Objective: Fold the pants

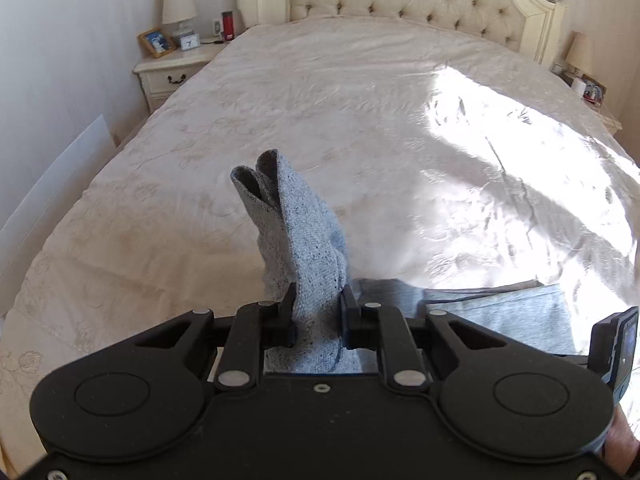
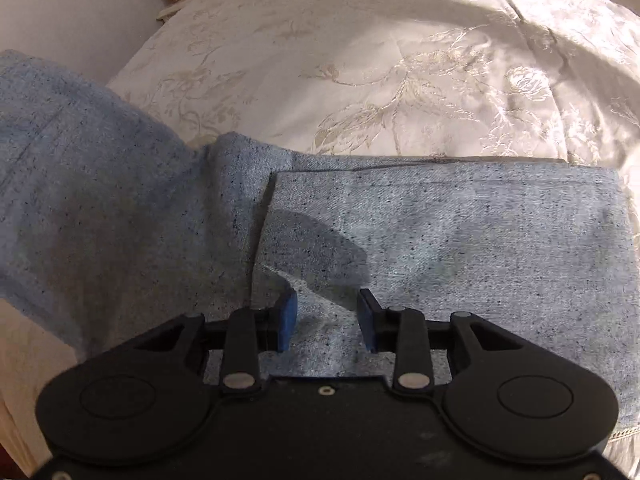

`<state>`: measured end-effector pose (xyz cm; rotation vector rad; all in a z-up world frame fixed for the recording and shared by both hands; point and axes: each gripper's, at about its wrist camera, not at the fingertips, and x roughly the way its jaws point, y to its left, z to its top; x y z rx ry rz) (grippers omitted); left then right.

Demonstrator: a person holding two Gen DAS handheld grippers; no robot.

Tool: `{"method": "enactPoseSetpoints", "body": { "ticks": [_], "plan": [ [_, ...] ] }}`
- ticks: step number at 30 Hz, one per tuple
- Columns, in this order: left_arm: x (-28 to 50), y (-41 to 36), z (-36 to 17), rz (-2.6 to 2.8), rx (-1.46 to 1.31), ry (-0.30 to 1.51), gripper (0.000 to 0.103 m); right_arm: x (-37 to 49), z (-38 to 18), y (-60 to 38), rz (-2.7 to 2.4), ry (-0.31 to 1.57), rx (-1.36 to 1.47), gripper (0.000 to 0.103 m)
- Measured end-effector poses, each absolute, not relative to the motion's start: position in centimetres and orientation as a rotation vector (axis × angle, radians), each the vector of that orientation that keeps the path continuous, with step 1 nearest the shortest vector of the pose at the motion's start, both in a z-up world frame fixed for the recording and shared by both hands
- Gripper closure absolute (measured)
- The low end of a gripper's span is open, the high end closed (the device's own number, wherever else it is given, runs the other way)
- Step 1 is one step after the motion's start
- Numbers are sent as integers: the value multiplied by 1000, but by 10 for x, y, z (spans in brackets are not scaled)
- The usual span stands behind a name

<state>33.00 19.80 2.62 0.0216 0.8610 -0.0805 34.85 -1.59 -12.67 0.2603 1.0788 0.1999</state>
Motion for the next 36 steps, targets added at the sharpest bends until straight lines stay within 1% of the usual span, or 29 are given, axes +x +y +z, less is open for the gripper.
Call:
{"method": "enactPoseSetpoints", "body": {
  "ticks": [4, 7, 14, 16, 20, 23, 27, 29, 32, 36],
  "plan": [
    [326, 129, 31, -171, 62, 831, 79, 333, -119, -62, 197, 1064, 344, 67],
    [328, 74, 17, -244, 86, 845, 79, 325, -120, -93, 187, 1064, 361, 67],
    [339, -33, -59, -304, 130, 1004, 79, 308, -135, -159, 119, 1085, 415, 66],
    [341, -49, -76, -315, 158, 1035, 79, 303, -139, -172, 110, 1085, 433, 68],
    [343, -74, -98, -383, 195, 1121, 79, 297, -146, -194, 128, 1083, 481, 68],
    [338, -76, -92, -390, 187, 1135, 77, 297, -148, -197, 145, 1085, 484, 68],
    [329, -62, -66, -389, 196, 1057, 72, 296, -150, -205, 160, 1091, 506, 68],
    [330, -45, -62, -341, 216, 1020, 72, 295, -149, -207, 171, 1095, 503, 68],
    [337, -13, -72, -239, 257, 1018, 72, 299, -147, -213, 188, 1103, 496, 68],
    [359, 25, -108, -149, 203, 1120, 74, 301, -143, -210, 203, 1116, 486, 68]
  ]
}}
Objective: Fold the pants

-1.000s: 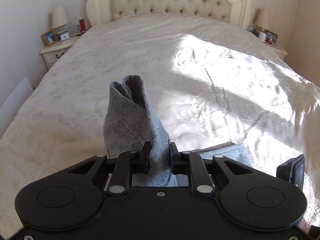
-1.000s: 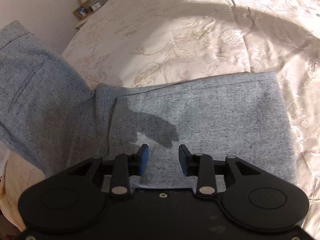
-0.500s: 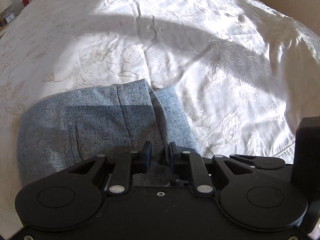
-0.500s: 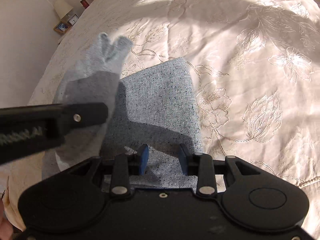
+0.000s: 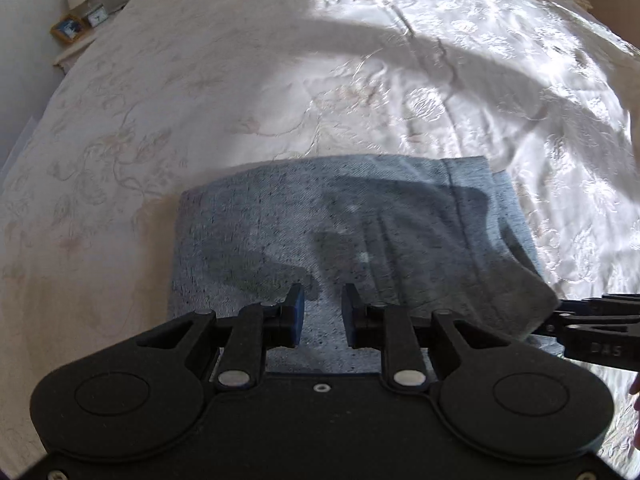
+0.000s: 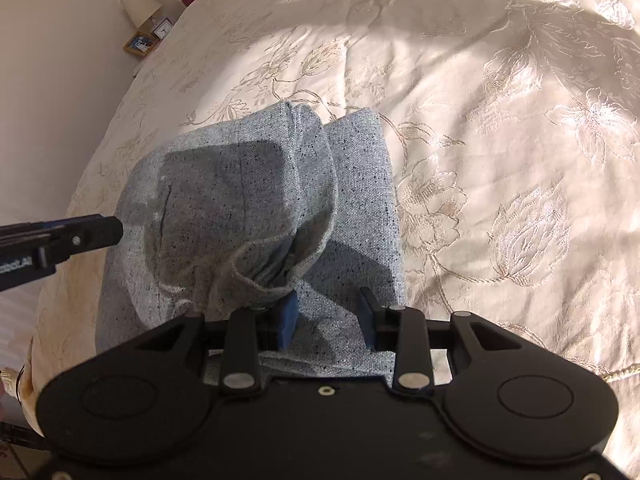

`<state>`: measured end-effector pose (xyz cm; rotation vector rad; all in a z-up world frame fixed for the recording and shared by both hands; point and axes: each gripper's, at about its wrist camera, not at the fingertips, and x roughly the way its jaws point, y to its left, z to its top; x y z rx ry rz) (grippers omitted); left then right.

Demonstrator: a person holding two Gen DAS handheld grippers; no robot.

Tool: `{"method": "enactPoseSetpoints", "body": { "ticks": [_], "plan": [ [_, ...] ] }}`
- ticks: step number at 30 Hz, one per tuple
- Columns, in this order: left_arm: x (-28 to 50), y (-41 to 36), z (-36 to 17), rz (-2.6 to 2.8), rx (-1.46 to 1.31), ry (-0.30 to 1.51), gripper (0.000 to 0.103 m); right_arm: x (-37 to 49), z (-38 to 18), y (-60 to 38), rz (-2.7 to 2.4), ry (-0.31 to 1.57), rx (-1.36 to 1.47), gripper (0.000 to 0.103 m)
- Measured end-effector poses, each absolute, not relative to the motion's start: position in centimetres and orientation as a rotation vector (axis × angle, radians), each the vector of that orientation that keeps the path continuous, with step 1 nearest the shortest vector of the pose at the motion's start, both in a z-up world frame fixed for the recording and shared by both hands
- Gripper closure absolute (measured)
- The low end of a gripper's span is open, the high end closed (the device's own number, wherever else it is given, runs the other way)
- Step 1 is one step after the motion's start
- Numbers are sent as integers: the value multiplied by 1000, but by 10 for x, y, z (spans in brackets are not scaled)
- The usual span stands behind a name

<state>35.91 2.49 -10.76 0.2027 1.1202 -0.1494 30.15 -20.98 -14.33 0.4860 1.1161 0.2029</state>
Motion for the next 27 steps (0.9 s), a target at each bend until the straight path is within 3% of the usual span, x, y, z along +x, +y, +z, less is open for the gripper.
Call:
{"method": "enactPoseSetpoints", "body": {
  "ticks": [2, 5, 9, 13, 15, 24, 26, 27],
  "plan": [
    [369, 31, -126, -160, 156, 1169, 74, 299, -142, -212, 202, 1120, 487, 68],
    [379, 14, -148, -181, 188, 1197, 84, 300, -140, -214, 182, 1124, 497, 68],
    [373, -18, -164, -222, 381, 1173, 103, 287, -123, -220, 96, 1053, 483, 65],
    [362, -10, -150, -247, 367, 1147, 100, 287, -106, -227, 81, 962, 540, 65],
    [354, 6, -133, -261, 297, 1118, 83, 295, -104, -227, 93, 947, 576, 65],
    [311, 74, -90, -171, 197, 1030, 83, 336, -144, -186, 128, 1088, 516, 64],
    [308, 89, -89, -148, 186, 1040, 83, 336, -144, -179, 143, 1074, 491, 70],
    [308, 95, -89, -140, 185, 1044, 83, 334, -139, -176, 161, 1068, 480, 88]
  ]
}}
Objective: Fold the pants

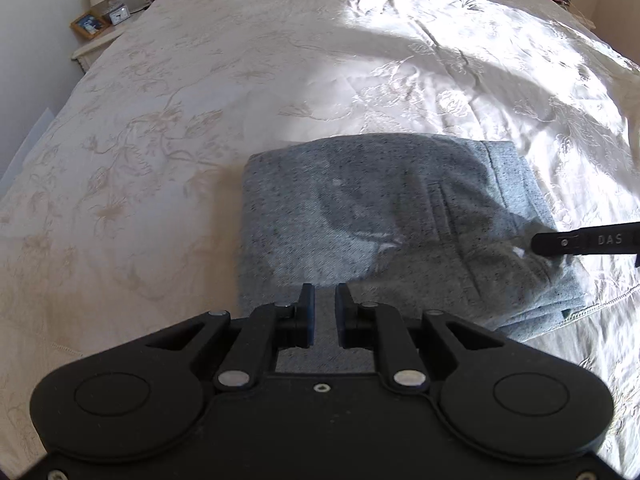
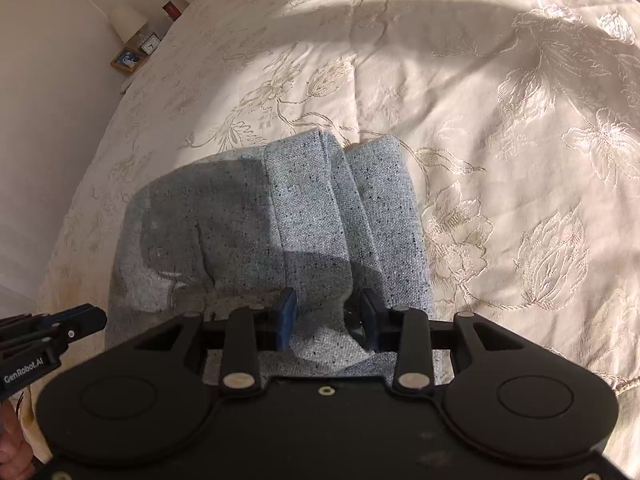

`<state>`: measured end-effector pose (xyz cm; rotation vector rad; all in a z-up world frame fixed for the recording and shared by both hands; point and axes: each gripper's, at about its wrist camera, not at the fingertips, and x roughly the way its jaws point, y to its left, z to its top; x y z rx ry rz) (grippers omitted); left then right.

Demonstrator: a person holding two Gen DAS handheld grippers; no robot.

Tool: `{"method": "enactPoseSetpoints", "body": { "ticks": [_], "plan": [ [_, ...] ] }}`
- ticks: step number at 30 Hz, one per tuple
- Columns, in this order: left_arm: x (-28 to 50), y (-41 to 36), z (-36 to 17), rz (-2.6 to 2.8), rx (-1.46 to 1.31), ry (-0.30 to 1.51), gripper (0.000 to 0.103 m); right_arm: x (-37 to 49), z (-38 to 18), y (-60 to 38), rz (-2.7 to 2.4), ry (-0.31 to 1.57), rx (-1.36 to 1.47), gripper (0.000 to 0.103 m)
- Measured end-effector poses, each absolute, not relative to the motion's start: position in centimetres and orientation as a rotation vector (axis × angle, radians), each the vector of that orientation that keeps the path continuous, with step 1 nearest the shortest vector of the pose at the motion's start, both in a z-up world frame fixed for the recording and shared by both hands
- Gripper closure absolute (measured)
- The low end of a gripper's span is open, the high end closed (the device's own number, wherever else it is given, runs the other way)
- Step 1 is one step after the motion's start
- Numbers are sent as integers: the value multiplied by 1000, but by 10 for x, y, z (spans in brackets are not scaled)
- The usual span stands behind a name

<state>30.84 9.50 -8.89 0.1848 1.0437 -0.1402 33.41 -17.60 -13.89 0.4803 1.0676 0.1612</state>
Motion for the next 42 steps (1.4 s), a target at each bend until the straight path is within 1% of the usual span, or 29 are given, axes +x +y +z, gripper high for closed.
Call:
{"method": "enactPoseSetpoints", "body": {
  "ticks": [1, 4, 6, 9, 11, 12, 14, 15, 16, 20, 27, 33, 38, 42],
  "plan": [
    [306, 100, -89, -134, 183, 1046, 83, 333, -134, -173, 173, 1066, 464, 96],
    [303, 114, -89, -120, 176, 1062, 83, 321, -114, -175, 163, 1029, 437, 97],
    [306, 118, -92, -123, 177, 1074, 83, 314, -115, -182, 126, 1035, 441, 98],
    [316, 115, -90, -135, 196, 1062, 83, 311, -131, -192, 68, 1086, 452, 98],
    [324, 108, -86, -166, 210, 1036, 83, 312, -131, -197, 24, 1084, 484, 94],
    [328, 104, -83, -182, 215, 1019, 83, 312, -125, -198, -11, 1057, 486, 89],
    [339, 93, -80, -203, 226, 993, 83, 309, -106, -198, -25, 958, 476, 85],
    [347, 86, -80, -209, 234, 983, 83, 312, -98, -196, -19, 921, 461, 76],
    [355, 81, -80, -210, 241, 978, 82, 317, -91, -191, -6, 893, 440, 73],
    [393, 61, -95, -173, 247, 1033, 82, 355, -85, -168, 47, 887, 336, 73],
    [425, 57, -137, -118, 199, 1188, 82, 396, -119, -140, 57, 995, 217, 71],
    [431, 60, -158, -130, 198, 1226, 82, 406, -143, -133, 53, 1051, 194, 68],
    [437, 64, -169, -148, 170, 1250, 83, 414, -153, -123, 81, 1071, 102, 66],
    [439, 68, -168, -166, 144, 1263, 83, 415, -156, -130, 77, 1074, 157, 66]
  ]
}}
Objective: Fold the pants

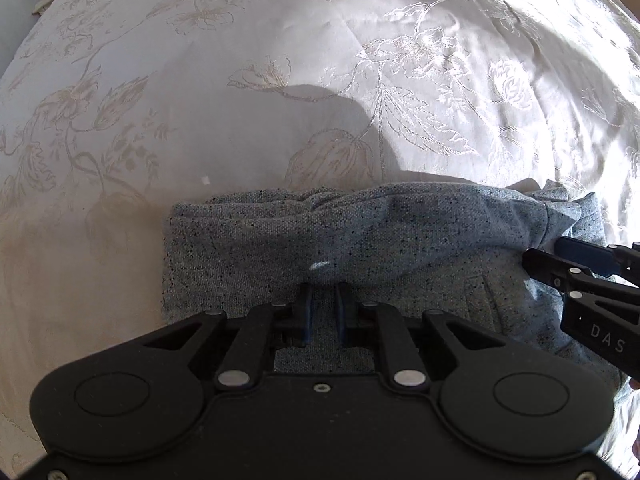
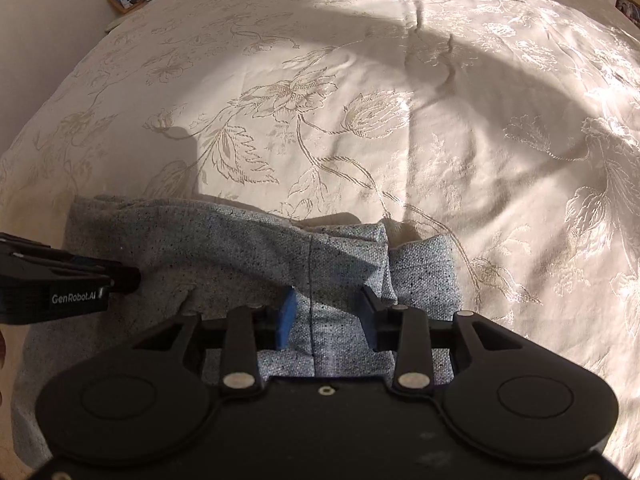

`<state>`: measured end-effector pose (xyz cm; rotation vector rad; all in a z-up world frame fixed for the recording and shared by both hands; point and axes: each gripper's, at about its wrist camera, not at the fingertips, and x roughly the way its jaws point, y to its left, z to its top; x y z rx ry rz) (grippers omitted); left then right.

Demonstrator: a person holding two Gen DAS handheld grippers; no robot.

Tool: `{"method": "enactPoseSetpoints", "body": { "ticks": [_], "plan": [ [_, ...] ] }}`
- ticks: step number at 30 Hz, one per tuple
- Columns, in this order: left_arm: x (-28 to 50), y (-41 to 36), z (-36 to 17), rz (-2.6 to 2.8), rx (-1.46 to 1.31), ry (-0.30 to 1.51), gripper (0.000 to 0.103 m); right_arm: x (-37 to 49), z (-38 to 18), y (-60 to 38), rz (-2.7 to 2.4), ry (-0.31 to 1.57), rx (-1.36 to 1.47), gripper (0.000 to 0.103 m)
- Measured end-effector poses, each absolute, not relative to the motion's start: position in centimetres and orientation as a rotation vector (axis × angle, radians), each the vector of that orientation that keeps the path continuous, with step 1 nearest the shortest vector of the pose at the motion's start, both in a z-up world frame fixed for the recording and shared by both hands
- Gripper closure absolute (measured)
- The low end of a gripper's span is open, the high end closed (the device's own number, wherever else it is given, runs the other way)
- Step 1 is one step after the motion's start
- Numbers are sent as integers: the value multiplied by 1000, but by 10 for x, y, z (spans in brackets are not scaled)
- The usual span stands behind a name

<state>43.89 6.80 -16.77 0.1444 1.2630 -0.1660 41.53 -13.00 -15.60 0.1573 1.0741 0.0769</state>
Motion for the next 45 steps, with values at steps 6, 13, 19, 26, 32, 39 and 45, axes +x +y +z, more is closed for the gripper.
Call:
{"method": "enactPoseSetpoints", "body": {
  "ticks": [6, 13, 19, 26, 32, 39, 45],
  "plan": [
    [406, 81, -130, -157, 114, 1199, 81, 399, -134, -135, 102, 1049, 129, 66],
    [336, 91, -128, -193, 168, 1194, 81, 327, -113, -132, 112, 1007, 108, 65],
    [314, 89, -158, -168, 224, 1264, 81, 299, -134, -133, 73, 1051, 131, 65],
    [326, 108, -115, -121, 158, 1114, 80, 311, -115, -159, 38, 1007, 212, 65],
    [350, 126, -126, -101, 135, 1170, 80, 333, -130, -194, -7, 1052, 312, 65],
    [348, 134, -137, -175, 100, 1168, 80, 350, -161, -203, 6, 1135, 366, 64],
    [359, 133, -154, -224, 93, 1204, 80, 357, -175, -199, 26, 1134, 389, 56]
  ]
}}
